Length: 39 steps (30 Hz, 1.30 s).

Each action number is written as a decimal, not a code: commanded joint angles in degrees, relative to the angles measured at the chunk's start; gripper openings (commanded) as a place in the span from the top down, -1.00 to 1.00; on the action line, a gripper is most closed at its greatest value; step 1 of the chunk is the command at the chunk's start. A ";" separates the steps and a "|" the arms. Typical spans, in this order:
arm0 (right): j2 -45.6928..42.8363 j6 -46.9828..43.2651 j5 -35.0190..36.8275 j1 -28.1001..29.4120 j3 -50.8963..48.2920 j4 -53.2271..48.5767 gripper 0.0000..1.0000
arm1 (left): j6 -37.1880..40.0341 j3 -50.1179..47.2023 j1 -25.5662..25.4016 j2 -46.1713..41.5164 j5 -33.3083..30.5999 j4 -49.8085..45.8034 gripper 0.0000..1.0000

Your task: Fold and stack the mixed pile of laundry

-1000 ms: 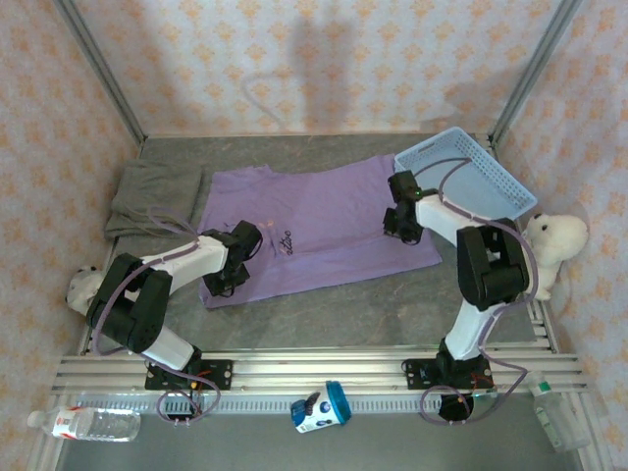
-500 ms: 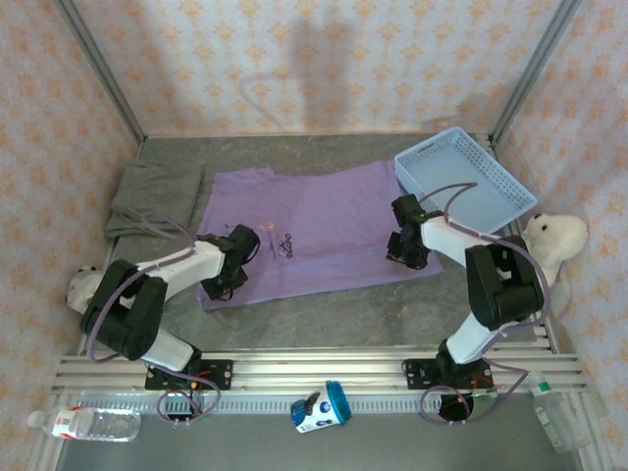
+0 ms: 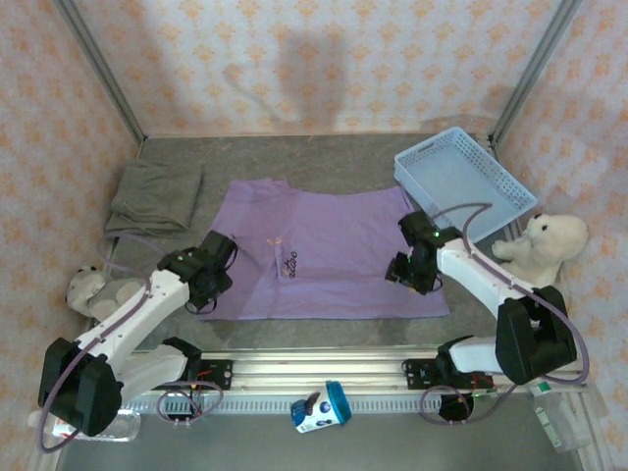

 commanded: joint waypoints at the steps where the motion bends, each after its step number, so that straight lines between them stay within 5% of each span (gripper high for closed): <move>1: 3.77 -3.10 1.58 -0.70 11.89 -3.14 -0.15 | 5.64 10.77 3.53 5.11 -2.94 0.60 -0.01; 10: 21.78 -3.62 7.86 -5.29 30.81 2.19 -0.17 | 19.10 43.51 11.32 38.04 1.52 2.61 -0.01; 19: 37.35 -2.77 7.43 -5.93 39.12 5.08 -0.16 | 19.88 67.54 14.09 64.52 9.33 0.19 -0.01; 31: 46.42 0.94 7.17 -4.49 40.21 4.23 -0.15 | 18.22 52.16 16.66 65.40 5.10 0.99 0.12; 39: 43.62 4.77 -2.10 -0.68 36.74 7.14 -0.23 | 16.67 38.40 19.92 58.13 1.68 1.89 0.12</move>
